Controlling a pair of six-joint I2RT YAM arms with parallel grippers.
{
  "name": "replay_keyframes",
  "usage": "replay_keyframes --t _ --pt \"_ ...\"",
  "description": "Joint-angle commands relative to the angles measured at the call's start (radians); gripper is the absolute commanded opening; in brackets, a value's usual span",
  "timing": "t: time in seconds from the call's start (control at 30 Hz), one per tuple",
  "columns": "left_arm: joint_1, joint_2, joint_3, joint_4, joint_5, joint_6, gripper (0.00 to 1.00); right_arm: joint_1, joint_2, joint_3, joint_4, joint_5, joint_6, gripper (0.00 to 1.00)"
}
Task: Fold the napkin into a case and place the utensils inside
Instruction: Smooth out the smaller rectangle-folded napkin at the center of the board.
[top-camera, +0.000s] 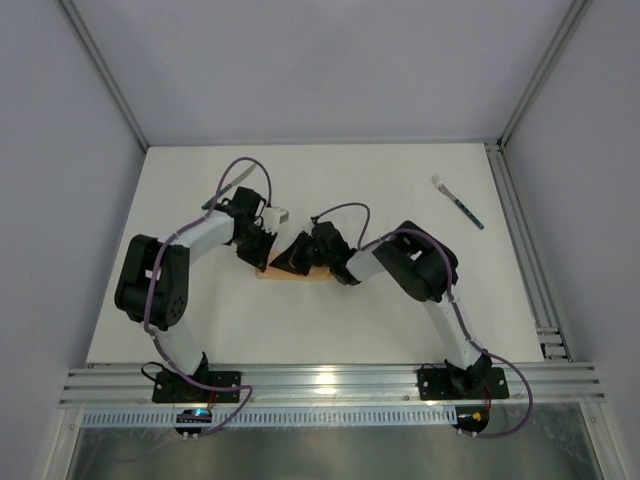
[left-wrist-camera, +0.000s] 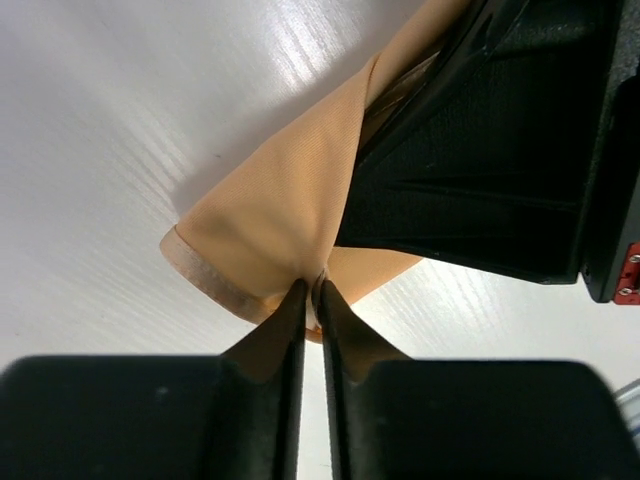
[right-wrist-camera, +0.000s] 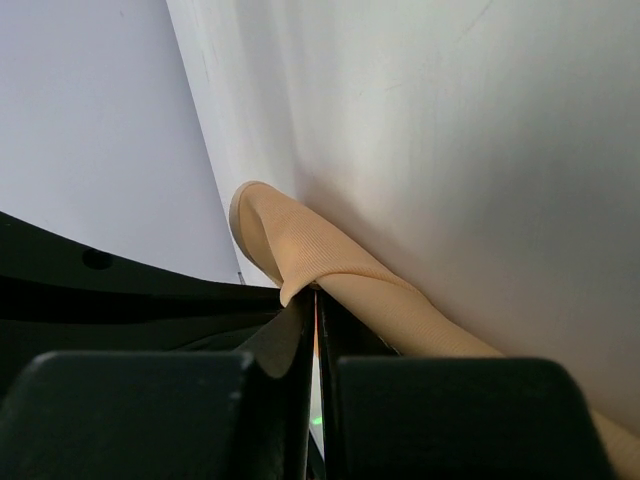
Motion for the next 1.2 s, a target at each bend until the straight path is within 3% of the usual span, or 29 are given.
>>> replay_keyframes --t 0.0,0.07,0.2,0.23,0.37,0.43,0.6,1.17 --pt "0.0 0.018 -0.021 -0.001 -0.052 0.018 0.08 -0.015 0.017 0.039 -0.006 0.063 -0.037 0.04" --pt "0.0 0.024 -0.027 0.035 -0.109 0.015 0.01 -0.016 0.003 0.054 -0.018 0.054 -0.054 0.04" --pt "0.0 -0.018 -0.047 0.102 -0.126 -0.002 0.0 -0.015 -0.006 0.056 -0.031 0.029 -0.072 0.04" --pt "0.0 -0.026 -0.047 0.104 -0.105 -0.005 0.02 -0.015 -0.003 0.054 -0.028 0.024 -0.068 0.04" --pt "0.0 -0.046 -0.012 0.046 -0.011 -0.005 0.25 -0.016 0.017 0.041 -0.017 0.017 -0.06 0.04" --pt "0.0 -0.064 0.004 0.013 0.015 0.0 0.28 -0.016 0.019 0.042 -0.031 0.017 -0.077 0.04" --pt "0.001 -0.074 0.105 -0.085 0.041 0.0 0.28 -0.016 0.032 0.041 -0.032 0.014 -0.077 0.04" --pt "-0.022 0.066 0.136 0.022 -0.077 0.028 0.33 -0.018 0.037 0.045 -0.029 0.021 -0.074 0.04"
